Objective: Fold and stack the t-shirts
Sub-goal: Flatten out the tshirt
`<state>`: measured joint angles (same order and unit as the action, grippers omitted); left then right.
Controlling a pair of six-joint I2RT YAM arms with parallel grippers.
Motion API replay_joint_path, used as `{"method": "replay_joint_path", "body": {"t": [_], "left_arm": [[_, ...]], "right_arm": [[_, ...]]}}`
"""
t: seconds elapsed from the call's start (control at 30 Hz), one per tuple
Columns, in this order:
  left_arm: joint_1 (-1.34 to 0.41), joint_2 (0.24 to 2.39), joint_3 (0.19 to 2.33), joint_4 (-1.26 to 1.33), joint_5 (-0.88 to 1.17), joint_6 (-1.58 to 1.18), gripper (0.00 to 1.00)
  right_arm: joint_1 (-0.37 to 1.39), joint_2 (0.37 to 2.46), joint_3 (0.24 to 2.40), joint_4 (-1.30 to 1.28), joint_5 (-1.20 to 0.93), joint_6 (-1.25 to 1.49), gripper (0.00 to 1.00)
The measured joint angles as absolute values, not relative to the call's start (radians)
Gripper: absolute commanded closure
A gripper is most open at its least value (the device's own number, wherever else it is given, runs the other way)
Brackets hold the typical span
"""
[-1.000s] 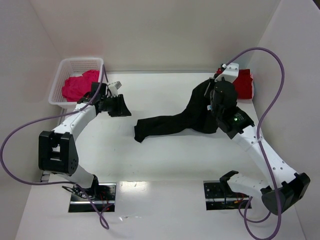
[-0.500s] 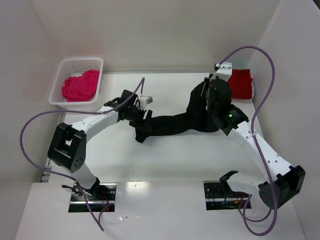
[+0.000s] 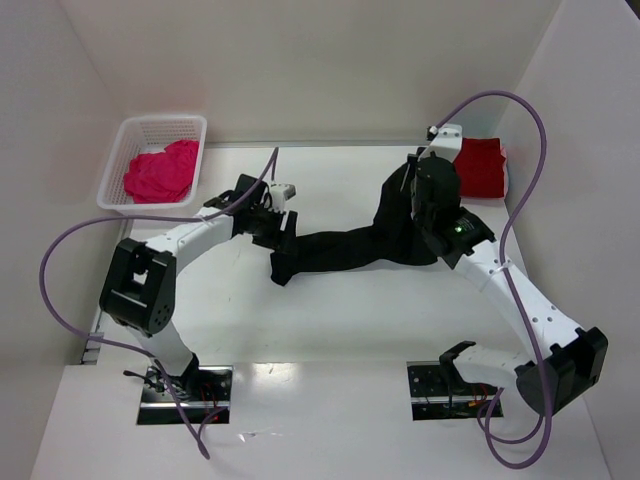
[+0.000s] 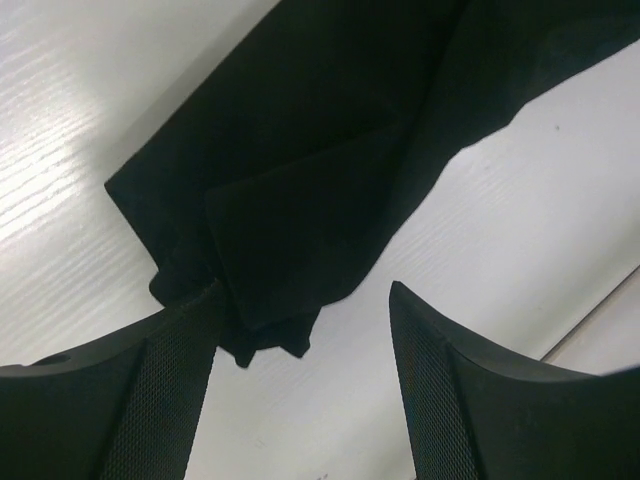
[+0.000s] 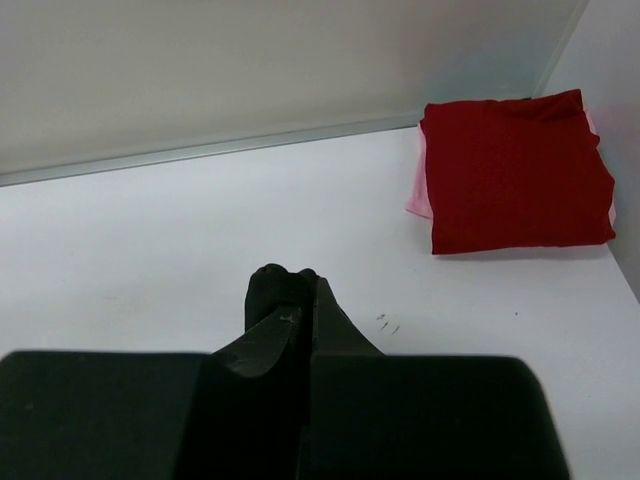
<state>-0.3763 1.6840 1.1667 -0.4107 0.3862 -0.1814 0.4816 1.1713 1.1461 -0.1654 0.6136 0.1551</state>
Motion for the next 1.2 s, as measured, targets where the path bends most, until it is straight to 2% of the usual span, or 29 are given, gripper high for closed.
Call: {"method": "replay_joint_path", "body": {"t": [0.23, 0.37, 0.4, 0.5, 0.53, 0.6, 0.67, 0.93, 1.07, 1.2], "left_arm": [[-0.353, 1.776, 1.171, -0.37, 0.459, -0.199, 0.25], [-0.349, 1.794, 1.171, -0.354, 0.495, -0.213, 0.33], [-0.349, 1.797, 1.172, -0.35, 0.504, -0.215, 0.47], [-0.349, 1.809, 1.173, -0.339, 0.528, -0.215, 0.67], [-0.349, 1.811, 1.174, -0.337, 0.533, -0.214, 0.78], [-0.347, 1.813, 1.176, -0.337, 0.541, -0.217, 0.86], [-0.341, 1.812, 1.188, -0.34, 0.545, -0.222, 0.9], [-0.204, 1.736, 1.257, -0.344, 0.567, -0.27, 0.92], [-0.139, 1.696, 1.293, -0.336, 0.591, -0.294, 0.88], [-0.115, 1.702, 1.3, -0.316, 0.625, -0.32, 0.71]], "right_arm": [[0.471, 1.178, 1.146, -0.164, 0.614, 0.155, 1.0], [0.468, 1.178, 1.146, -0.164, 0.613, 0.155, 1.0], [0.466, 1.178, 1.146, -0.164, 0.613, 0.155, 1.0], [0.461, 1.178, 1.146, -0.164, 0.613, 0.155, 1.0], [0.461, 1.178, 1.146, -0.163, 0.614, 0.154, 1.0], [0.461, 1.178, 1.146, -0.163, 0.613, 0.15, 1.0], [0.461, 1.178, 1.146, -0.163, 0.613, 0.147, 1.0], [0.457, 1.178, 1.146, -0.149, 0.613, 0.136, 1.0], [0.448, 1.177, 1.146, -0.148, 0.613, 0.135, 1.0], [0.444, 1.177, 1.146, -0.144, 0.613, 0.135, 1.0]]}}
